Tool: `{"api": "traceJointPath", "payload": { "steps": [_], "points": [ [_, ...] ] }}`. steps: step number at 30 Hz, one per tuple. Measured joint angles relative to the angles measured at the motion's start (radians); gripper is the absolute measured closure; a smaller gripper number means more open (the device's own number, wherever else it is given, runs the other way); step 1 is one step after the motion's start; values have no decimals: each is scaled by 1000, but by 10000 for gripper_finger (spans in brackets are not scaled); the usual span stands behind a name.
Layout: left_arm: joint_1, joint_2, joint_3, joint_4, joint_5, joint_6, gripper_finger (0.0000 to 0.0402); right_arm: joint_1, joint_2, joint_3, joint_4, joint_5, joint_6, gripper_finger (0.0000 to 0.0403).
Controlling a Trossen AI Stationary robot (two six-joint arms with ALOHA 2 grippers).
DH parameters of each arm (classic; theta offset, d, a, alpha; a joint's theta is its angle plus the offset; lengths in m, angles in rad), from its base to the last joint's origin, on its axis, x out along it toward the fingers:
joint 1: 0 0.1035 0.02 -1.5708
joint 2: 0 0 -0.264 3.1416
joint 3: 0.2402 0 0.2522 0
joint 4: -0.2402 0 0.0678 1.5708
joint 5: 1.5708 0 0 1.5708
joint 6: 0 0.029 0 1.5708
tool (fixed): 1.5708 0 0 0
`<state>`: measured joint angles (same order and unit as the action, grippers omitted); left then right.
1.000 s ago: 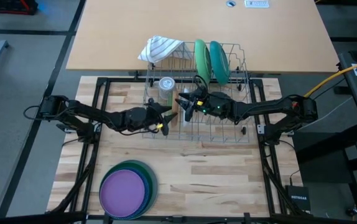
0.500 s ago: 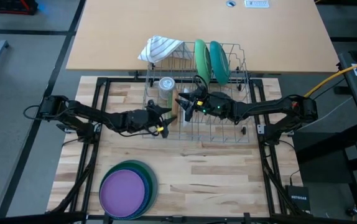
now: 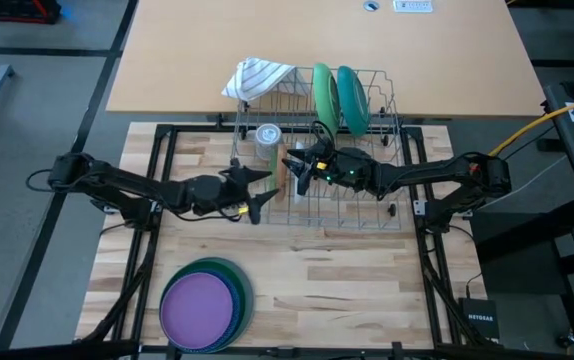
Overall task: Sort dishes
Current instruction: Put the purple plate in the dishwasher rack
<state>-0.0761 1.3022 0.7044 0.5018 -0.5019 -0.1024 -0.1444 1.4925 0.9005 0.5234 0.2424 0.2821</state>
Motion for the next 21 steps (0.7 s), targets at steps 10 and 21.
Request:
{"api": "traceJointPath", "payload": {
  "steps": [10, 21],
  "points": [
    [-164, -198, 0, -213, 62, -66, 150, 63, -25, 0, -3, -56, 0, 224],
    [-561, -222, 0, -501, 190, -579, 150, 334, -42, 0, -40, -79, 26, 224]
  ]
}}
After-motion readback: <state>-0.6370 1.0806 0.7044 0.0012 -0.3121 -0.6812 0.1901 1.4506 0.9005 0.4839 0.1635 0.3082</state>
